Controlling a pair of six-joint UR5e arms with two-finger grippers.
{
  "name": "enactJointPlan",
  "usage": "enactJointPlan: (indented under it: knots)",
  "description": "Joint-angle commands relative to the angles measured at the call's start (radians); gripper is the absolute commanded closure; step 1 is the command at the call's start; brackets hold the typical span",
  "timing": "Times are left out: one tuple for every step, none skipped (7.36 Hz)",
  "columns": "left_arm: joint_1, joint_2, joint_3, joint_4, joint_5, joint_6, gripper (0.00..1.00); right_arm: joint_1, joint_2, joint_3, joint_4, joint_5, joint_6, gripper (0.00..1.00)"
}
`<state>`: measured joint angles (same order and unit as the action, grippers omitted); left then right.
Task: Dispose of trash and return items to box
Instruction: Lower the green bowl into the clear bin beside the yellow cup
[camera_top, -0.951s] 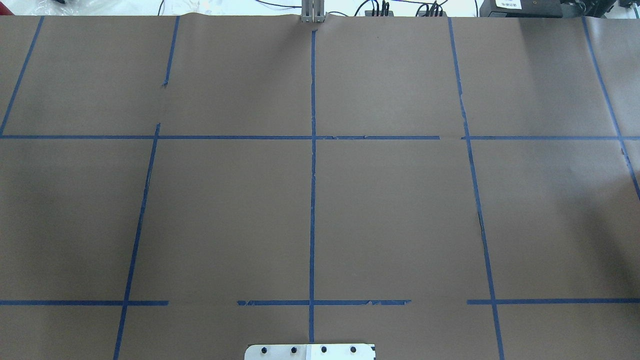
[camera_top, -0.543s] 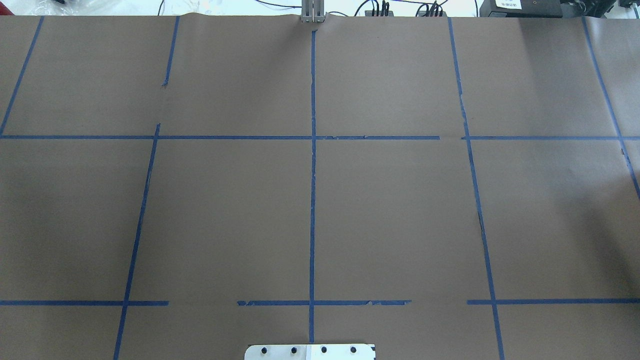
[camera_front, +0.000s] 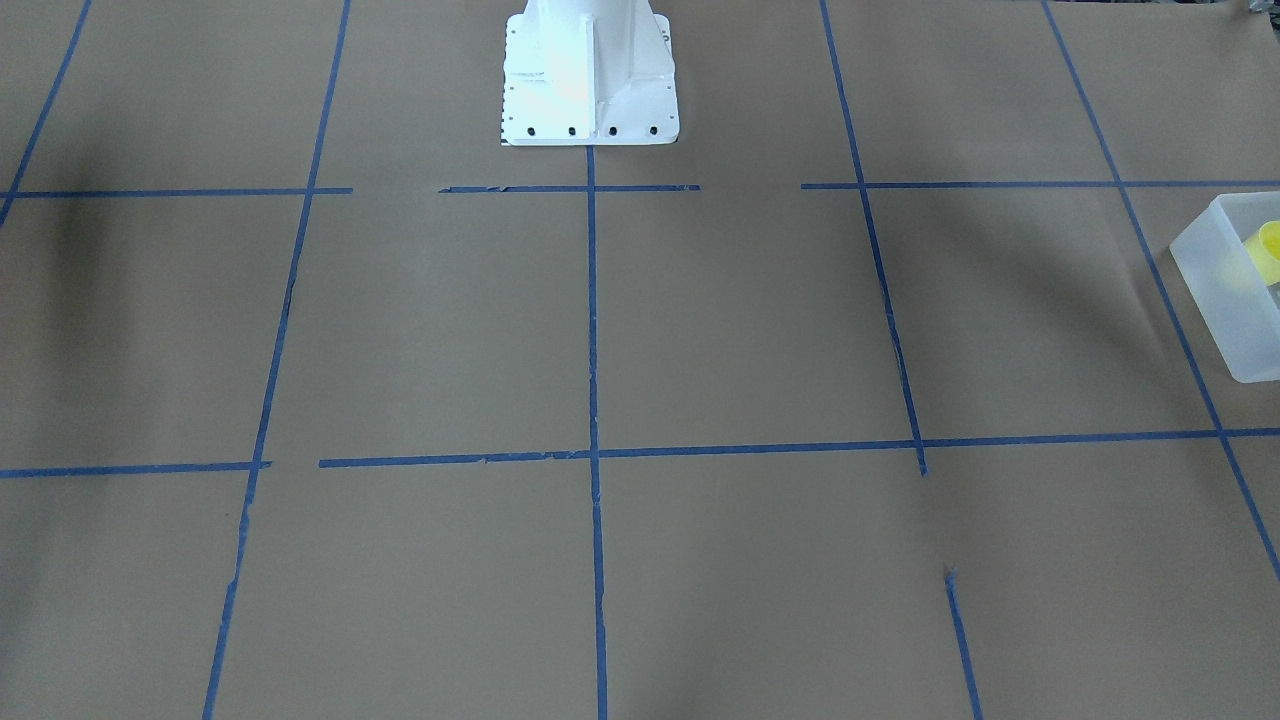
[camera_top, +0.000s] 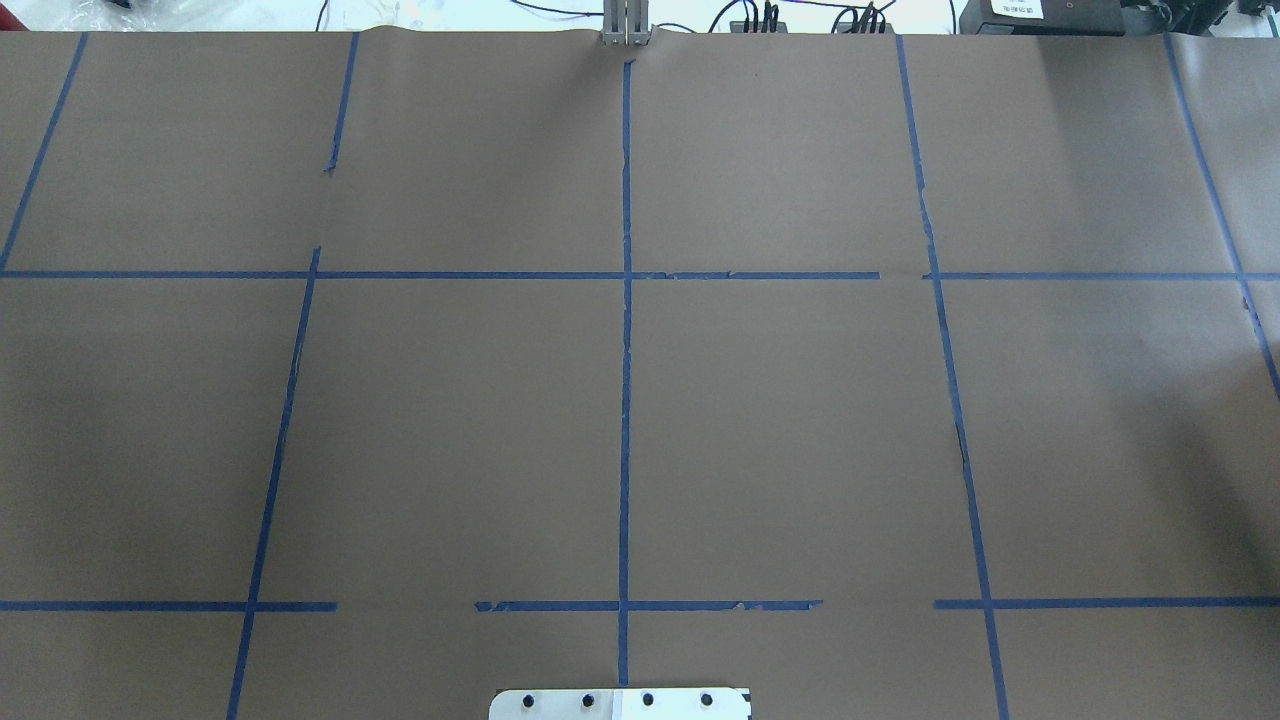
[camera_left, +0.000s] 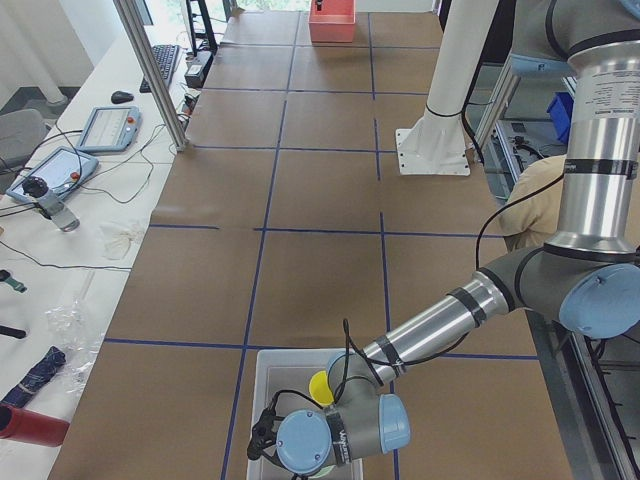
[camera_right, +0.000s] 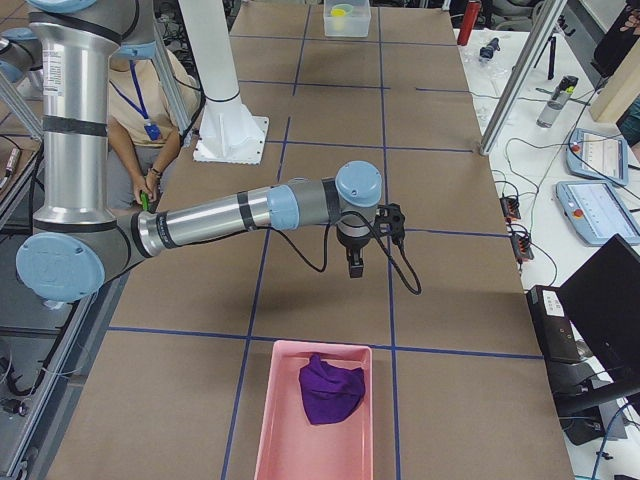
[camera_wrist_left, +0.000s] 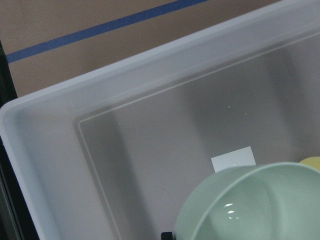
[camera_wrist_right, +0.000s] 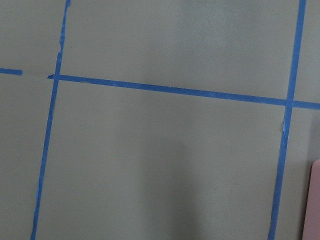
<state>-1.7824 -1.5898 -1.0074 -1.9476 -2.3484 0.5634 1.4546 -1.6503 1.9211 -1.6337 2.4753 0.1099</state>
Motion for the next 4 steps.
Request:
enactJointPlan:
  knots:
    - [-0.002,0.001,-0.022,-0.001,-0.002,-0.013,0.0,-0.002,0.0,-0.001,0.0,-0.001,0.001,0.0]
    - [-0.002,0.017,-0.169,0.039,-0.011,-0.066,0.0,0.0,0.001,-0.001,0.0,-0.001,-0.001,0.0]
    - [-0.002,0.037,-0.365,0.187,-0.011,-0.142,0.0,0.001,0.007,0.012,0.0,-0.039,-0.002,0.0]
    - [-0.002,0.033,-0.569,0.379,-0.012,-0.237,0.0,0.001,0.02,0.028,0.0,-0.135,-0.004,0.0]
